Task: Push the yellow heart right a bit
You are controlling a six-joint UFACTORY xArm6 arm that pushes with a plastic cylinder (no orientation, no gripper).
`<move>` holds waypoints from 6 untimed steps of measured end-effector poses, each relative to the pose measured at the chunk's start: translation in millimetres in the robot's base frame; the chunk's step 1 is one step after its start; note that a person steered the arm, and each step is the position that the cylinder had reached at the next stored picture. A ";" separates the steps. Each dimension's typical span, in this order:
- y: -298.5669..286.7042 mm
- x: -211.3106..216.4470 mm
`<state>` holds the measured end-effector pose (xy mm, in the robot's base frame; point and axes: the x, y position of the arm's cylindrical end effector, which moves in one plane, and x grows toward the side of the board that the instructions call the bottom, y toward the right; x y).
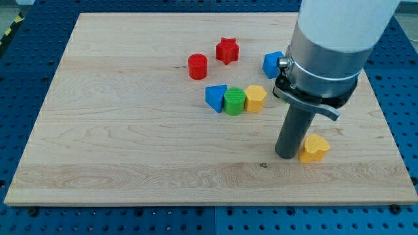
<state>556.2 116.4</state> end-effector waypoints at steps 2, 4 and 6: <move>40.0 -3.1; 53.5 -16.5; 71.1 -30.8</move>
